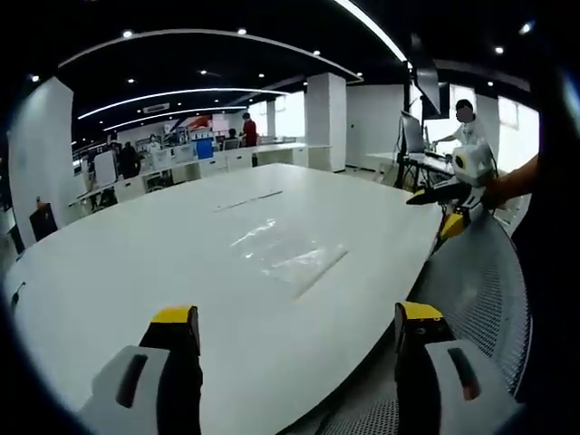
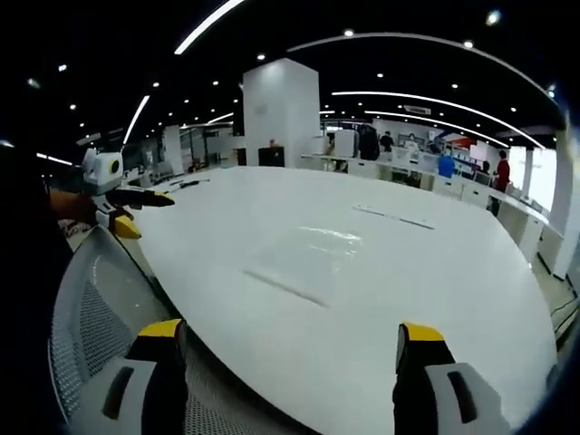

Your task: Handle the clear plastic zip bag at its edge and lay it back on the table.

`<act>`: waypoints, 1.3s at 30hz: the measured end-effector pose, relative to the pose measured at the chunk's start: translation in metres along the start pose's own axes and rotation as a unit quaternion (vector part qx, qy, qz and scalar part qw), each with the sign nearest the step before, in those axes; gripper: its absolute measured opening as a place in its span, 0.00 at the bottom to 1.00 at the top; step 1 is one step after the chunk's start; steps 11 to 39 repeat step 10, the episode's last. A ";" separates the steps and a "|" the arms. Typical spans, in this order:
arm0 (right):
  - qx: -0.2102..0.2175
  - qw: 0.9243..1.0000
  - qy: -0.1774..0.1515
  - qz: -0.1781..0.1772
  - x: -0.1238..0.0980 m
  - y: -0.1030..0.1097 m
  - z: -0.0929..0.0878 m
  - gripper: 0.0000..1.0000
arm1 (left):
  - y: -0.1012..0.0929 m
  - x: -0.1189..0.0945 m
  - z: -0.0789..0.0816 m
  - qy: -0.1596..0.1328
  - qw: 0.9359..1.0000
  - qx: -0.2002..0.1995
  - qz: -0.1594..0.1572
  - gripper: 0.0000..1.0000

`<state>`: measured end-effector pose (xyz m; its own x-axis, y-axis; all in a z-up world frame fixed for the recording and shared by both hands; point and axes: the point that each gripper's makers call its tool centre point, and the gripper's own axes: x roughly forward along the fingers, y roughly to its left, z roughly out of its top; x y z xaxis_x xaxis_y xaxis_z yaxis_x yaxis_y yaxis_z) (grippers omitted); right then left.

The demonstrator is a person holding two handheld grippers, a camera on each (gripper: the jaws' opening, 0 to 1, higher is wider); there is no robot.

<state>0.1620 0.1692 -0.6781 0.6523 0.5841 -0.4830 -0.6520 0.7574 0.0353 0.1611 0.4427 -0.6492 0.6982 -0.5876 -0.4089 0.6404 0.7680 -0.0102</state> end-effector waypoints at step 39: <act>-0.010 1.000 0.001 0.004 0.001 0.001 0.000 1.00 | 0.012 -0.001 -0.013 0.010 1.000 0.005 -0.010 0.99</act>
